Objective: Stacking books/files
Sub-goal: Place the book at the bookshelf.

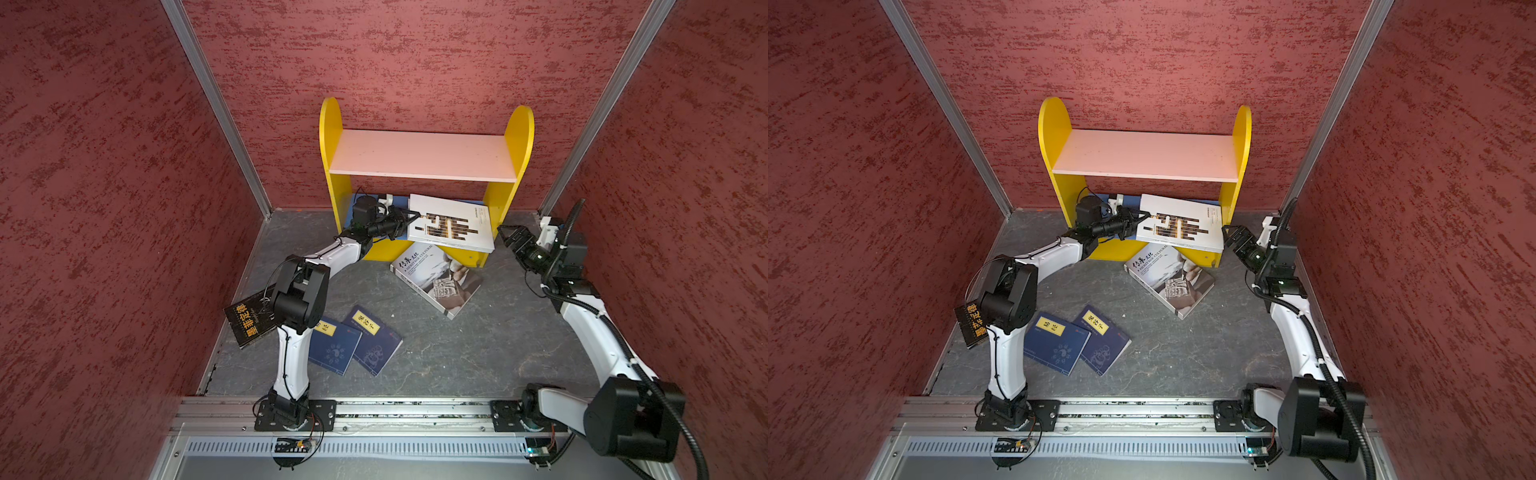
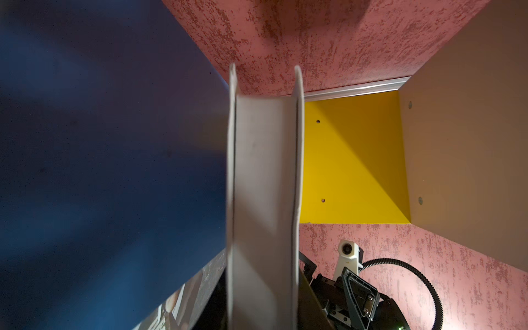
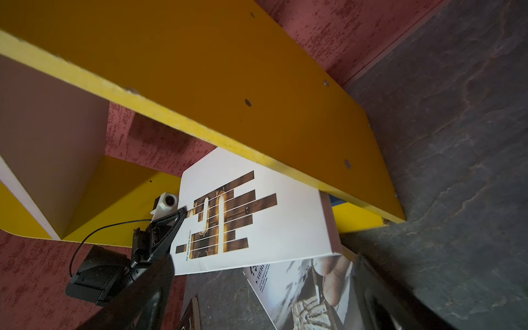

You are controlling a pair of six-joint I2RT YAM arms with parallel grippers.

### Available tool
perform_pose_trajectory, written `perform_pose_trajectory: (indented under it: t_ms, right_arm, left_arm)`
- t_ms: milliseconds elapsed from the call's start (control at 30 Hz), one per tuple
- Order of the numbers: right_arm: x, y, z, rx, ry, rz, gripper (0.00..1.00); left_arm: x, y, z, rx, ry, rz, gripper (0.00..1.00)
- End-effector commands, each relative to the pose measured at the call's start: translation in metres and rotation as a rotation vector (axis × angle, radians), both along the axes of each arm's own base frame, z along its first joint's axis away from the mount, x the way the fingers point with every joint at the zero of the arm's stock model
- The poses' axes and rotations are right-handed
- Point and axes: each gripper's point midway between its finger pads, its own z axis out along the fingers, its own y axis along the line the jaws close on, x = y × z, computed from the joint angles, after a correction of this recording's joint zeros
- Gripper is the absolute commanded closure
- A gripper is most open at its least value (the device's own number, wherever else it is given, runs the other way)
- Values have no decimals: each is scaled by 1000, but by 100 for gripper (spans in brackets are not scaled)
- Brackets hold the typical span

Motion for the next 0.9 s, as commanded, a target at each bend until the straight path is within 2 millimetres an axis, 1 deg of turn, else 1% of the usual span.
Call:
perform_pose_trajectory:
  t_ms: [0, 133, 233, 367, 433, 567, 700, 733, 800, 833, 867]
  right_arm:
    - [7, -8, 8, -58, -39, -10, 1]
    - [11, -8, 4, -68, -33, -2, 1]
    - [15, -9, 0, -72, -29, -2, 1]
    - [25, -10, -1, -92, -36, 6, 1]
    - [30, -10, -1, -98, -40, 12, 1]
    - [41, -7, -1, -84, -50, 26, 1]
    - [49, -3, -7, -78, -45, 38, 1]
    - [51, -1, -10, -81, -38, 43, 1]
    - [55, 3, -16, -85, -28, 55, 1]
    - [57, 6, -17, -86, -26, 63, 1]
    - [58, 9, -14, -88, -31, 67, 1]
  left_arm:
    - [8, -6, 22, -13, -72, 11, 71]
    - [16, -1, 22, -17, -75, 35, 71]
    - [20, 2, 20, 13, -80, 48, 70]
    - [24, -4, 18, 45, -81, 20, 70]
    - [26, -7, 14, 40, -74, 13, 69]
    - [31, -7, 7, 27, -57, 21, 67]
    - [34, -5, 0, 35, -36, 39, 65]
    - [35, -5, -2, 36, -31, 44, 65]
    - [38, -4, -4, 38, -27, 56, 60]
    - [40, -4, -6, 44, -18, 61, 56]
    - [41, -4, -8, 53, -14, 65, 54]
